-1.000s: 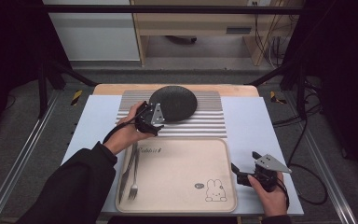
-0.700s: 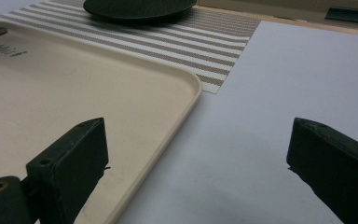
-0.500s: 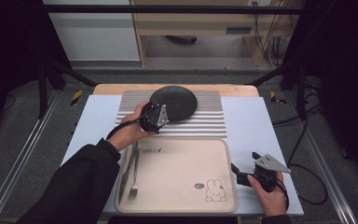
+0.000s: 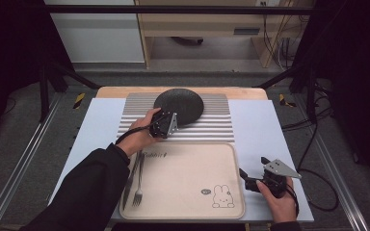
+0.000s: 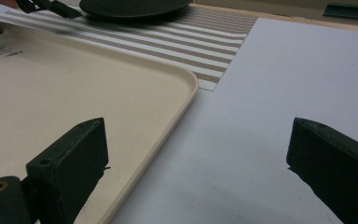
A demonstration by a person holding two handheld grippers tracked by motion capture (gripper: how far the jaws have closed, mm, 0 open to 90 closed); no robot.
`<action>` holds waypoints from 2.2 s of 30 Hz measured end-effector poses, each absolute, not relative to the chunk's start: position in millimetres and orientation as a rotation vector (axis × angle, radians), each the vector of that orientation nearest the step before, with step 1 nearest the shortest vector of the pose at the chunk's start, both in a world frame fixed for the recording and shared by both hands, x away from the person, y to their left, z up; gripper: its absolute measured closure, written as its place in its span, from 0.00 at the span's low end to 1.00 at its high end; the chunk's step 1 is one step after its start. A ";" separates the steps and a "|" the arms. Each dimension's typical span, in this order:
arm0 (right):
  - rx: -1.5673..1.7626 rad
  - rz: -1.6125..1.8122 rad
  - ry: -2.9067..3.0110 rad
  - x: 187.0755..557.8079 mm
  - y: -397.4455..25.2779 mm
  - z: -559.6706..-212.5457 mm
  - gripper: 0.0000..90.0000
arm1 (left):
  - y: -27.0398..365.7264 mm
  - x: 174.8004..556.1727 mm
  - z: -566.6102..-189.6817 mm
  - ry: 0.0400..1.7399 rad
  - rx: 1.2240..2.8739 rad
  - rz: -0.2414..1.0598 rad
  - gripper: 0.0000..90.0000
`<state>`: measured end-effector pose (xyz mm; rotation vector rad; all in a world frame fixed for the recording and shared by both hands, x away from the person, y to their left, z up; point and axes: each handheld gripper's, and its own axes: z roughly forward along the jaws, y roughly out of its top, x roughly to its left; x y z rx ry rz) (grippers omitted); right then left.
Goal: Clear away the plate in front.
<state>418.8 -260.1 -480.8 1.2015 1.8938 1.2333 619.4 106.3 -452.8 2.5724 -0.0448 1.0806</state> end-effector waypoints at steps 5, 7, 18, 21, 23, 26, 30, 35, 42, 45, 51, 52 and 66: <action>1.202 1.234 1.895 418.9 -260.2 -481.0 0.06 | 104.4 621.0 -458.0 -0.050 2.581 1.092 0.47; 1.202 1.234 1.896 418.9 -260.2 -481.1 0.06 | 103.8 620.9 -459.7 -0.039 2.585 1.097 0.47; 1.201 1.231 1.901 418.9 -259.9 -481.5 0.06 | 101.7 621.3 -461.9 -0.048 2.583 1.130 0.52; 1.203 1.231 1.900 418.9 -260.0 -481.4 0.06 | 100.8 620.8 -462.3 -0.059 2.581 1.130 0.53; 1.203 1.230 1.900 419.0 -260.1 -481.6 0.06 | 100.1 620.7 -463.3 -0.066 2.576 1.136 0.53; 1.202 1.230 1.902 418.9 -259.9 -481.5 0.06 | 99.4 621.3 -464.6 -0.063 2.578 1.117 0.54; 1.204 1.232 1.902 418.7 -260.1 -481.6 0.06 | 99.7 623.7 -464.9 -0.048 2.563 1.109 0.55; 1.202 1.230 1.903 419.0 -260.2 -482.0 0.06 | 98.0 623.7 -468.6 -0.074 2.573 1.125 0.57; 1.202 1.229 1.903 419.2 -260.3 -482.3 0.06 | 91.2 622.3 -471.0 -0.110 2.561 1.152 0.60; 1.204 1.228 1.904 419.3 -260.2 -482.5 0.06 | 88.3 622.7 -470.6 -0.124 2.565 1.161 0.61; 1.204 1.229 1.905 419.3 -260.4 -482.6 0.06 | 85.2 623.5 -470.7 -0.140 2.571 1.176 0.62; 1.204 1.228 1.905 419.3 -260.5 -482.6 0.06 | 85.3 623.7 -471.2 -0.143 2.572 1.179 0.62; 1.206 1.229 1.911 419.3 -260.4 -482.9 0.06 | 86.2 625.1 -476.3 -0.151 2.586 1.193 0.63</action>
